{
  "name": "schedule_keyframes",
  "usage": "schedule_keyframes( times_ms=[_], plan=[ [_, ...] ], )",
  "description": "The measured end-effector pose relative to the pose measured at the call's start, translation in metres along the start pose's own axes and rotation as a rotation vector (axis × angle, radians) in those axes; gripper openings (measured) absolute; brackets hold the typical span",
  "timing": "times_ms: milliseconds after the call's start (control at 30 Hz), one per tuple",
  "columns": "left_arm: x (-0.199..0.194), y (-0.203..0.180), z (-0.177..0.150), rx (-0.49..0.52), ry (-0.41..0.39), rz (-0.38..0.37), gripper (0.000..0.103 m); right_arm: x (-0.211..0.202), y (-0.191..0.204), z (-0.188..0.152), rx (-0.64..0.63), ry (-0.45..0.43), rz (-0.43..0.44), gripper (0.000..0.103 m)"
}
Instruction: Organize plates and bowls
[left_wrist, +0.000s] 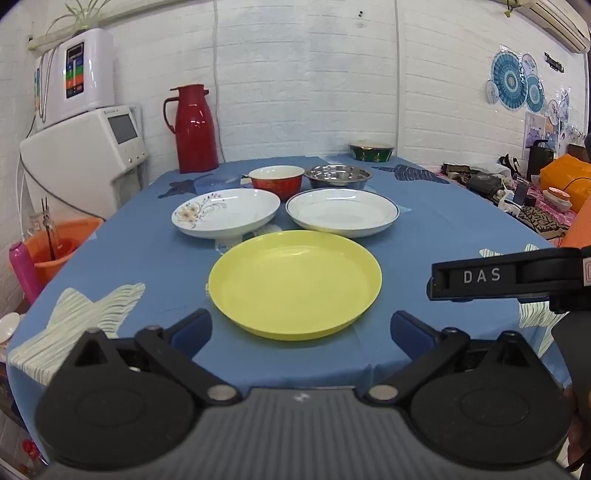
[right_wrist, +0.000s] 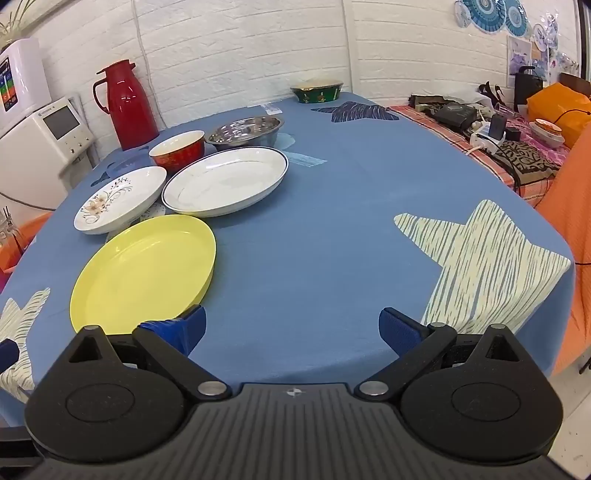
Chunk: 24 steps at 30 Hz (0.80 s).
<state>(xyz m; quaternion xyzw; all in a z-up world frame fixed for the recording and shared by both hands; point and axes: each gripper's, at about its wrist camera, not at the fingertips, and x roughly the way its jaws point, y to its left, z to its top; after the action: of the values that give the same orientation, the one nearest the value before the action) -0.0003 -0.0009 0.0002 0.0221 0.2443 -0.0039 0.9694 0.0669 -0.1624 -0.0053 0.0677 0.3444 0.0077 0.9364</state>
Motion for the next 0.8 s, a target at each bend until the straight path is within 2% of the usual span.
schedule_keyframes(
  times_ms=[333,800],
  plan=[
    [0.0088,0.0028,-0.0055,-0.003,-0.001,-0.006,0.103,-0.0027,0.0040,0.0013,0.003,-0.004,0.004,0.088],
    [0.0016,0.0035,-0.0025,-0.006,0.004,-0.008,0.103,-0.0003,0.0012,0.0003,0.004,-0.005,0.007,0.088]
  ],
)
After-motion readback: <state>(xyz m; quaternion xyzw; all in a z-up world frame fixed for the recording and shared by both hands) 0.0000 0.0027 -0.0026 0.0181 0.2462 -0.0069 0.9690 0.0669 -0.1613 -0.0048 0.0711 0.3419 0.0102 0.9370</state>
